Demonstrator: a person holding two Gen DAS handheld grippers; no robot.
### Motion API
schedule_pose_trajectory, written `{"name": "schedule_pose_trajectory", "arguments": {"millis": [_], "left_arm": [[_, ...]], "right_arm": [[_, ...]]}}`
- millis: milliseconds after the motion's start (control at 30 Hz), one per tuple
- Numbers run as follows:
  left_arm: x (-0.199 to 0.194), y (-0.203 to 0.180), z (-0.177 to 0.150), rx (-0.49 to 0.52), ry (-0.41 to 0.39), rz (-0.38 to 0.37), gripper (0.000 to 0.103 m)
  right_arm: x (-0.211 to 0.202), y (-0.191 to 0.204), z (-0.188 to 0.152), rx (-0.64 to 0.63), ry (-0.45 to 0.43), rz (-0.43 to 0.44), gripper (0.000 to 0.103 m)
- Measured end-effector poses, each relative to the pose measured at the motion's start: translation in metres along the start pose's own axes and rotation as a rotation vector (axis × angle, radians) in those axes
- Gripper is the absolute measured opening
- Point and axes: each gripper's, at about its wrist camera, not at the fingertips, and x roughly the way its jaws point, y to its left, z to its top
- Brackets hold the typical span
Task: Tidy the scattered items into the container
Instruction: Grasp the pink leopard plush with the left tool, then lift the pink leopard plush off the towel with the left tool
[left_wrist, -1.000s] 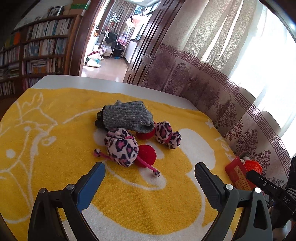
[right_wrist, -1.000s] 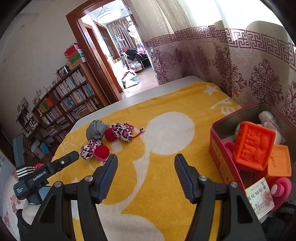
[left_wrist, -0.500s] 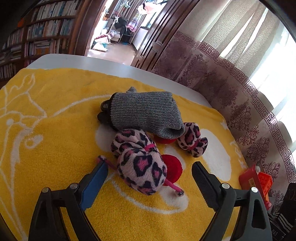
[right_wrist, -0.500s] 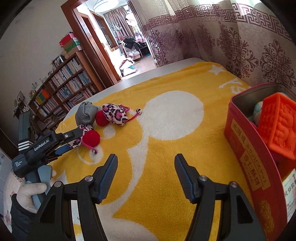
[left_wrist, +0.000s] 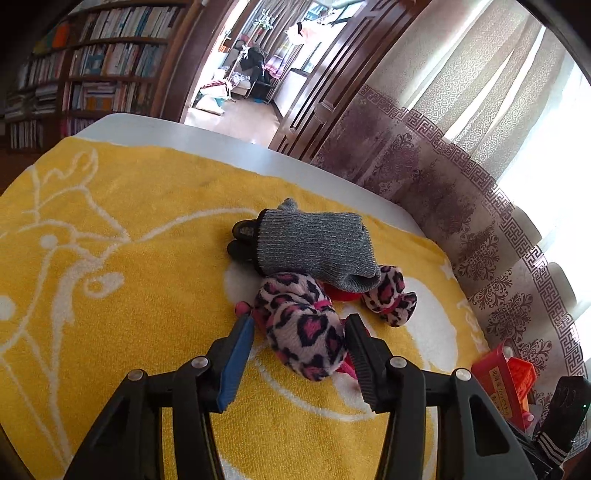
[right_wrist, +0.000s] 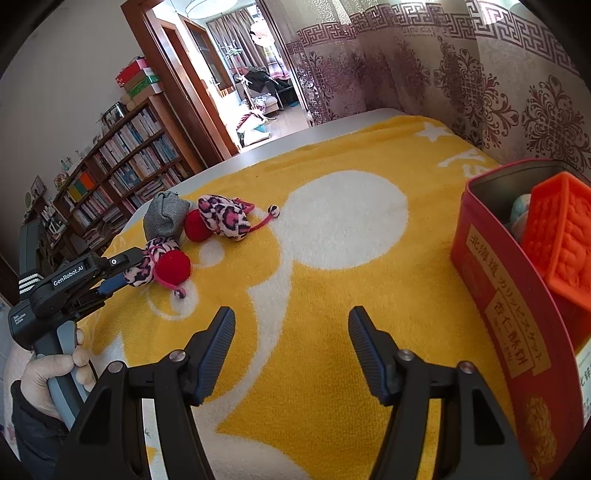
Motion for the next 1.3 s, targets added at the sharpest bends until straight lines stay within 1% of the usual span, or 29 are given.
{"name": "schedule_pose_trajectory", "arguments": {"millis": [100, 167, 233, 333, 433, 467, 500, 533, 600, 700, 800, 900, 1000, 1067, 1167, 1233, 1267, 1300], "left_arm": [[-0.007, -0.002, -0.002, 0.017, -0.009, -0.001, 0.053], [-0.003, 0.000, -0.002, -0.008, 0.000, -0.033, 0.053], [0.003, 0.003, -0.003, -0.030, 0.027, -0.062, 0.054], [0.012, 0.000, -0.004, -0.022, 0.038, -0.045, 0.054], [0.022, 0.007, -0.003, -0.070, 0.062, -0.060, 0.054], [0.024, 0.010, -0.003, -0.081, 0.066, -0.058, 0.052], [0.025, 0.013, -0.003, -0.087, 0.068, -0.056, 0.043], [0.025, 0.014, -0.004, -0.092, 0.069, -0.063, 0.039], [0.021, 0.015, -0.004, -0.097, 0.056, -0.064, 0.039], [0.011, 0.014, -0.005, -0.082, 0.029, -0.050, 0.039], [-0.006, 0.011, -0.005, -0.053, -0.009, -0.013, 0.039], [-0.027, 0.003, -0.006, -0.026, -0.049, -0.024, 0.039], [-0.044, -0.008, -0.012, 0.034, -0.084, -0.012, 0.039], [-0.047, -0.011, -0.016, 0.059, -0.084, -0.006, 0.039], [-0.043, -0.006, -0.017, 0.047, -0.066, -0.005, 0.039], [-0.038, -0.001, -0.018, 0.038, -0.051, 0.019, 0.039], [-0.035, 0.001, -0.019, 0.033, -0.044, 0.028, 0.040], [-0.032, 0.003, -0.020, 0.028, -0.035, 0.033, 0.043]], "right_arm": [[0.001, -0.001, -0.001, 0.005, 0.003, -0.005, 0.068], [0.002, 0.000, -0.001, 0.001, 0.003, -0.012, 0.068], [0.002, 0.000, -0.002, 0.004, 0.004, -0.017, 0.068], [0.003, -0.002, -0.002, 0.008, 0.007, -0.021, 0.068], [0.004, -0.001, -0.002, 0.004, 0.009, -0.024, 0.068], [0.004, -0.001, -0.002, 0.005, 0.008, -0.024, 0.068], [0.004, -0.001, -0.002, 0.005, 0.007, -0.024, 0.068], [0.004, -0.002, -0.002, 0.006, 0.007, -0.024, 0.068], [0.005, -0.002, -0.002, 0.008, 0.010, -0.023, 0.068], [0.006, -0.003, -0.003, 0.011, 0.013, -0.019, 0.068], [0.005, -0.003, -0.003, 0.011, 0.012, -0.015, 0.068], [0.007, -0.005, -0.002, 0.014, 0.018, -0.008, 0.068], [0.008, -0.005, -0.001, 0.022, 0.024, -0.005, 0.068], [0.008, -0.005, -0.002, 0.019, 0.026, -0.006, 0.068], [0.008, -0.006, -0.002, 0.023, 0.026, -0.006, 0.068], [0.007, -0.006, -0.003, 0.025, 0.026, -0.007, 0.068], [0.007, -0.006, -0.003, 0.025, 0.025, -0.007, 0.068], [0.007, -0.006, -0.003, 0.025, 0.026, -0.007, 0.068]]}}
